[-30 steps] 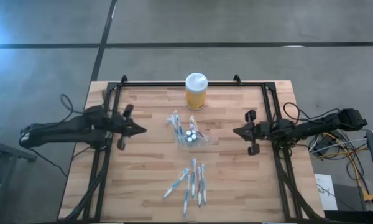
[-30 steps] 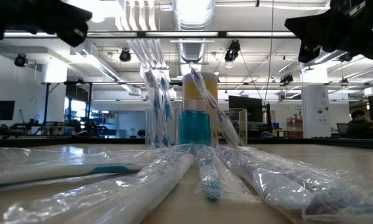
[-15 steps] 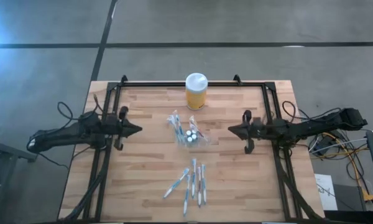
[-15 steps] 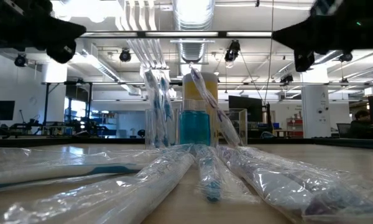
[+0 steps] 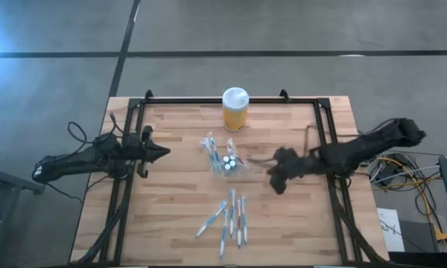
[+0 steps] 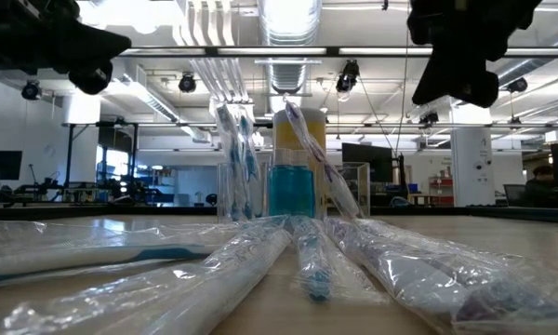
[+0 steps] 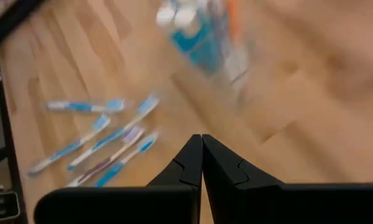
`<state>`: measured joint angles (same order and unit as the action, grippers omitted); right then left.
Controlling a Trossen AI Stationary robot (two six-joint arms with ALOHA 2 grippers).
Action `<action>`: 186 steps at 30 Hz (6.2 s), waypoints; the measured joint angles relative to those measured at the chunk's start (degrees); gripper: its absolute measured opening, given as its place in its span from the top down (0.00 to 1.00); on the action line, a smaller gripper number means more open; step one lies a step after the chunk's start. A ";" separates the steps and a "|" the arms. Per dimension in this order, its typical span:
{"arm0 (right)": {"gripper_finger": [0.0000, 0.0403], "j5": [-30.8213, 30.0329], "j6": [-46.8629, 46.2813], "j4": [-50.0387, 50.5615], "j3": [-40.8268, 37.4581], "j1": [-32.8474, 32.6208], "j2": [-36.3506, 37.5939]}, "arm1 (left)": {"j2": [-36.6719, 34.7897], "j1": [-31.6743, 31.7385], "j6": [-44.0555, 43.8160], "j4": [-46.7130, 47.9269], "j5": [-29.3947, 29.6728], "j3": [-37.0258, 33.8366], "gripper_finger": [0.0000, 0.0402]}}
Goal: Pick & Place toothbrushing station
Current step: Put the blue toothbrush into the transparent organizer
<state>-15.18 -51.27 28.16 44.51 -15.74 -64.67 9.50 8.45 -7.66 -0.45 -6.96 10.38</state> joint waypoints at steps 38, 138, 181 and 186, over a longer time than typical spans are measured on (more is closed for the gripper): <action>0.49 9.92 -21.81 4.11 28.45 -7.87 -49.37 | 0.17 -0.02 -2.66 2.71 -4.74 -0.33 0.98; 0.98 -8.87 53.49 -62.74 -44.05 -7.06 41.75 | 0.46 -0.02 -2.58 3.52 -3.56 -0.33 0.98; 0.98 -15.91 51.63 -67.64 -9.48 2.61 -8.11 | 0.44 -0.01 -3.00 3.53 -0.94 -0.33 0.98; 0.98 -16.31 49.35 -71.06 -11.85 3.78 -11.40 | 0.46 0.00 -3.03 3.69 -0.94 -0.33 0.98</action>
<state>-31.49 -1.91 -42.90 32.67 -11.97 -76.06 9.95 8.45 -10.69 3.24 -7.90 10.04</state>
